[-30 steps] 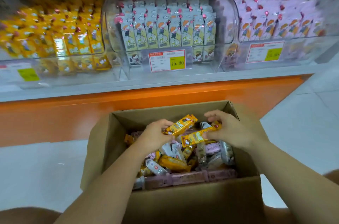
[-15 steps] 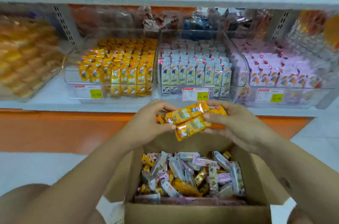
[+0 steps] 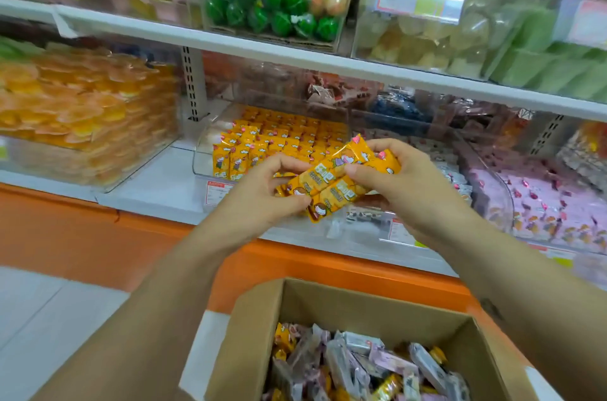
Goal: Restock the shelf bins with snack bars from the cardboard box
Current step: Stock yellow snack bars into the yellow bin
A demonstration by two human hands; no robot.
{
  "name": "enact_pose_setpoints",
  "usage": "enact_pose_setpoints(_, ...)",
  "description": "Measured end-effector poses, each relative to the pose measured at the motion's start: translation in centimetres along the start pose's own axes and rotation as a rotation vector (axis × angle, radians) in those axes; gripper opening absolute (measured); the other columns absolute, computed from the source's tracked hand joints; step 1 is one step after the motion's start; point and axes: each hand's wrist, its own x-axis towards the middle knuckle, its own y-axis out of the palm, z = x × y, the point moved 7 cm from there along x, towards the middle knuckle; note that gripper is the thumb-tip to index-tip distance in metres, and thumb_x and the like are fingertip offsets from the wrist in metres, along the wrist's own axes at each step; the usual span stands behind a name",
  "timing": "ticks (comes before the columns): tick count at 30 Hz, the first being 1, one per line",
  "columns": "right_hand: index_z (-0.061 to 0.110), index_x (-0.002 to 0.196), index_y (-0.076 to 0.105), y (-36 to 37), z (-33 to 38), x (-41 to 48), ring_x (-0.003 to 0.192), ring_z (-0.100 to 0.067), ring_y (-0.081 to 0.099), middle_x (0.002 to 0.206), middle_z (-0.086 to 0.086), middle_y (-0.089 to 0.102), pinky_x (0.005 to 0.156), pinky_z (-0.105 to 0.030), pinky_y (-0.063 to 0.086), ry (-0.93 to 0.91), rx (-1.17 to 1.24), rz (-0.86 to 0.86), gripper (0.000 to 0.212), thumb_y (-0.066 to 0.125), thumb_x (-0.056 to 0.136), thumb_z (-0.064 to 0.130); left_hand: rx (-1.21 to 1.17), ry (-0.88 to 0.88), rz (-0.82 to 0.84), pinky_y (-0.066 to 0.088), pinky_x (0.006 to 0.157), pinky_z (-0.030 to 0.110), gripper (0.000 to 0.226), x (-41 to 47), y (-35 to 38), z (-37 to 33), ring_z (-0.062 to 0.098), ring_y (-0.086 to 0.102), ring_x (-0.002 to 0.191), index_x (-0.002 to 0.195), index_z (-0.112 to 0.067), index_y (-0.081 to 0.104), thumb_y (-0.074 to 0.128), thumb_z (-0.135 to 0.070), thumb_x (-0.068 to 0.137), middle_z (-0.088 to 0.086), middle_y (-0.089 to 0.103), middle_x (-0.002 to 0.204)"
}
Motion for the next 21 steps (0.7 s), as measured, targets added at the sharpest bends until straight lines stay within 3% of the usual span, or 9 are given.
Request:
enact_pose_setpoints(4, 0.022, 0.100, 0.060, 3.0, 2.2, 3.6, 0.078, -0.014, 0.070, 0.096, -0.002, 0.069, 0.069, -0.033, 0.060, -0.179, -0.224, -0.020, 0.025, 0.074, 0.080, 0.019, 0.097, 0.067, -0.152, 0.051, 0.070, 0.015, 0.030, 0.7, -4.6, -1.4, 0.002, 0.059, 0.099, 0.094, -0.025, 0.061, 0.060, 0.005, 0.087, -0.004, 0.061, 0.108)
enact_pose_setpoints(7, 0.022, 0.106, 0.061, 5.5, 2.0, 6.7, 0.082, -0.016, 0.066, 0.106, 0.001, 0.066, 0.073, -0.029, 0.052, -0.294, -0.492, -0.032, 0.031, 0.075, 0.079, 0.026, 0.306, 0.042, -0.298, 0.047, 0.087, 0.023, 0.029, 1.0, -8.9, -0.3, 0.003, 0.054, 0.112, 0.095, -0.036, 0.061, 0.060, -0.008, 0.090, -0.006, 0.059, 0.119)
enact_pose_setpoints(9, 0.021, 0.115, 0.060, 7.6, 0.7, 8.6, 0.101, -0.015, 0.059, 0.119, 0.004, 0.062, 0.075, -0.019, 0.038, -0.324, -0.686, 0.007, 0.038, 0.074, 0.080, 0.028, 0.388, -0.012, -0.375, 0.043, 0.093, 0.027, 0.026, 1.0, -10.9, 1.2, 0.004, 0.053, 0.113, 0.099, -0.036, 0.060, 0.060, -0.012, 0.091, -0.008, 0.058, 0.122)
enact_pose_setpoints(11, 0.018, 0.124, 0.058, 9.6, -1.2, 10.3, 0.119, -0.016, 0.051, 0.129, 0.002, 0.057, 0.080, -0.017, 0.031, -0.290, -0.823, 0.107, 0.046, 0.072, 0.082, 0.029, 0.442, -0.076, -0.420, 0.040, 0.088, 0.024, 0.023, 1.0, -12.0, 2.4, 0.007, 0.053, 0.111, 0.103, -0.034, 0.058, 0.058, -0.014, 0.092, -0.009, 0.058, 0.122)
enact_pose_setpoints(16, 0.018, 0.124, 0.057, 12.1, -5.1, 12.8, 0.124, -0.019, 0.047, 0.136, -0.003, 0.052, 0.089, -0.023, 0.036, -0.175, -0.983, 0.292, 0.046, 0.072, 0.082, 0.031, 0.481, -0.155, -0.422, 0.040, 0.080, 0.020, 0.020, 1.3, -12.4, 4.1, 0.006, 0.052, 0.104, 0.106, -0.033, 0.058, 0.055, -0.017, 0.094, -0.008, 0.056, 0.122)
enact_pose_setpoints(21, 0.017, 0.128, 0.056, 11.8, -5.9, 14.4, 0.123, -0.021, 0.050, 0.136, -0.004, 0.054, 0.090, -0.025, 0.040, -0.157, -1.024, 0.209, 0.049, 0.071, 0.083, 0.027, 0.483, -0.185, -0.447, 0.039, 0.069, 0.010, 0.021, 1.2, -13.1, 4.7, 0.003, 0.057, 0.099, 0.105, -0.033, 0.059, 0.056, -0.016, 0.093, -0.011, 0.058, 0.120)
